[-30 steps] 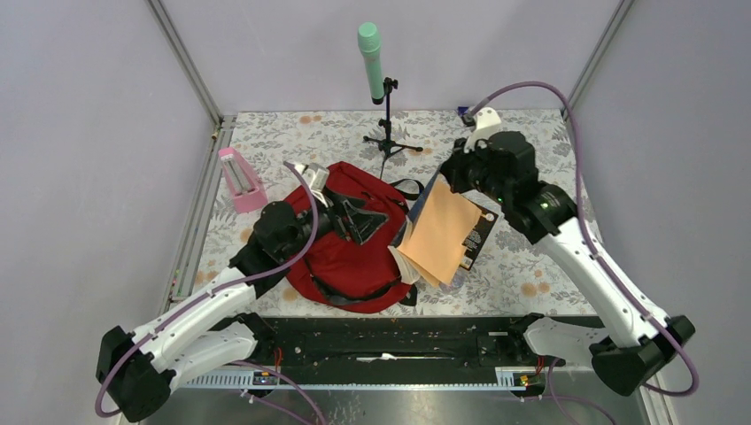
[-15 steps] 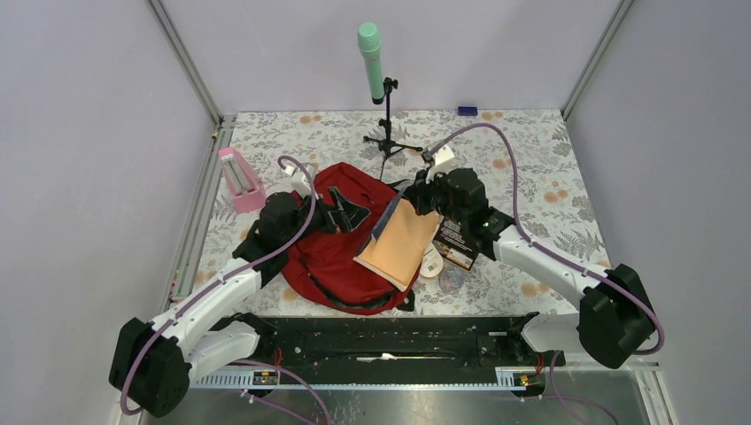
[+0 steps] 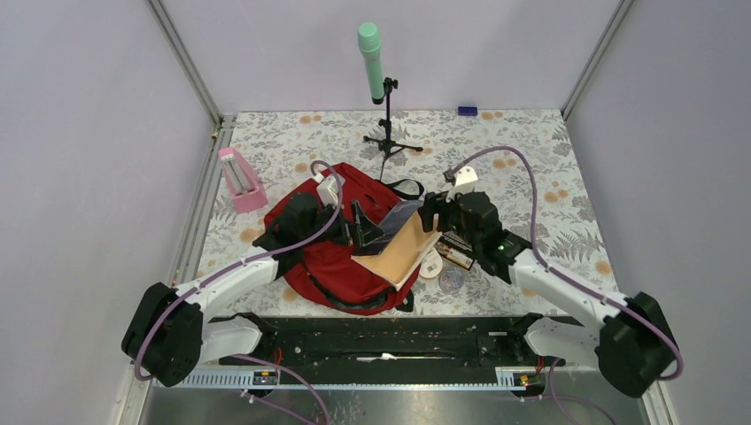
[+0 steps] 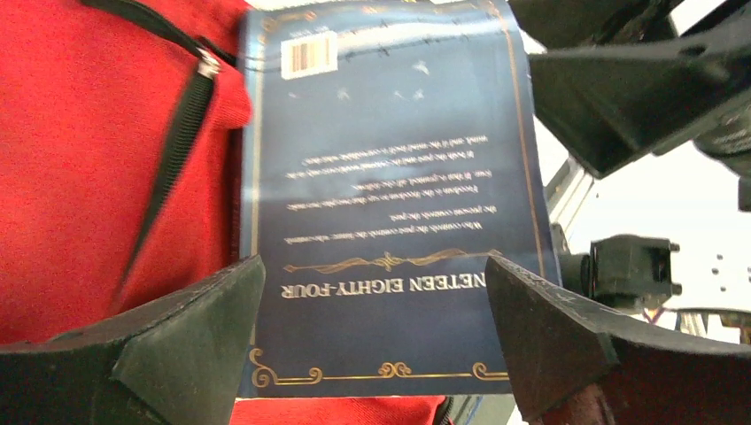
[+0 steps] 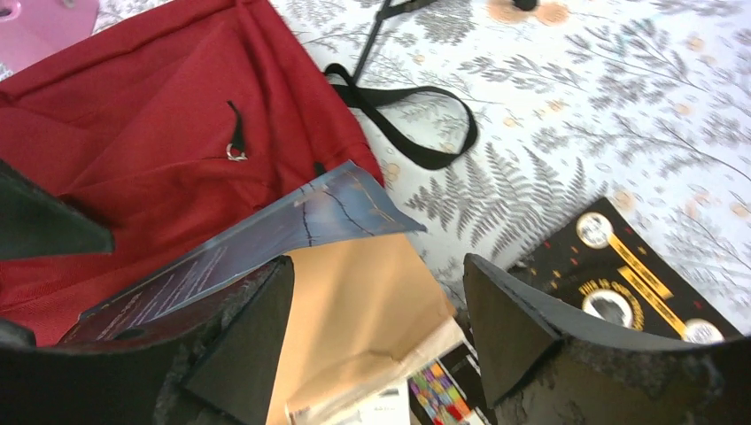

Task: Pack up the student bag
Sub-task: Adjust the book at the center of the board.

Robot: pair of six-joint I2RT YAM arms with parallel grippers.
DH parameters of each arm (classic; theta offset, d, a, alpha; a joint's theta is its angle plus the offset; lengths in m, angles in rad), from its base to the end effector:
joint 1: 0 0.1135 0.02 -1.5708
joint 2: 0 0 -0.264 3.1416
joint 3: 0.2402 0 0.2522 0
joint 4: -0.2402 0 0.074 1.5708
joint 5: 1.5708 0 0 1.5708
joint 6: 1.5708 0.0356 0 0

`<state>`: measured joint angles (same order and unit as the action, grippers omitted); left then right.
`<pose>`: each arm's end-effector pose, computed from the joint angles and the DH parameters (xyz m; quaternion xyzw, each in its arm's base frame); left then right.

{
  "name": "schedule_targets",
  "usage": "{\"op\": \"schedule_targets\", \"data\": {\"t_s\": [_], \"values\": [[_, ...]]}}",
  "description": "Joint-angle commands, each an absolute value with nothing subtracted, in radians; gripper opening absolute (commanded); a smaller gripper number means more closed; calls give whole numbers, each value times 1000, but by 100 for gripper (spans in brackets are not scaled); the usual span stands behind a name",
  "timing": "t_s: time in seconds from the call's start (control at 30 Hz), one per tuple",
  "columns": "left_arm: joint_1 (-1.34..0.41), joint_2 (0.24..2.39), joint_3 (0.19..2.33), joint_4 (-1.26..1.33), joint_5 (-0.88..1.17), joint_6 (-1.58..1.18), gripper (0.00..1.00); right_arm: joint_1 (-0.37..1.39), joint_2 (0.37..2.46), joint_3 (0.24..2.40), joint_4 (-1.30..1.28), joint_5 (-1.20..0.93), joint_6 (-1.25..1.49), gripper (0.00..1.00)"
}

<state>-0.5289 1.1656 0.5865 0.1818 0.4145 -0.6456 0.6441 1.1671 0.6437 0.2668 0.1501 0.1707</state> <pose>0.2104 -0.1396 0.2310 0.0662 0.8202 -0.4428 0.3561 0.2144 0.1543 0.2581 -0.1406 0.7783 0.1868 0.5828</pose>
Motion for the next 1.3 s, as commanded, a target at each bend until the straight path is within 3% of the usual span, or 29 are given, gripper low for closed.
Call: {"op": "schedule_targets", "data": {"t_s": [0.0,0.23,0.33,0.47,0.7,0.8,1.27], "values": [[-588,1177,626,245,474,-579,97,652,1019,622,94,282,258,79],[-634,1196,642,168,393,-527,97,650,819,616,-261,491,528,92],[-645,1190,639,151,349,-510,97,650,737,591,-293,456,632,95],[-652,1201,648,131,320,-495,97,650,731,546,-192,294,767,95],[-654,1209,650,101,248,-493,94,650,896,469,47,181,968,94],[-655,1210,642,112,254,-492,93,650,953,393,213,164,1048,93],[-655,1229,636,119,262,-476,90,650,1191,342,464,230,1163,92]]}}
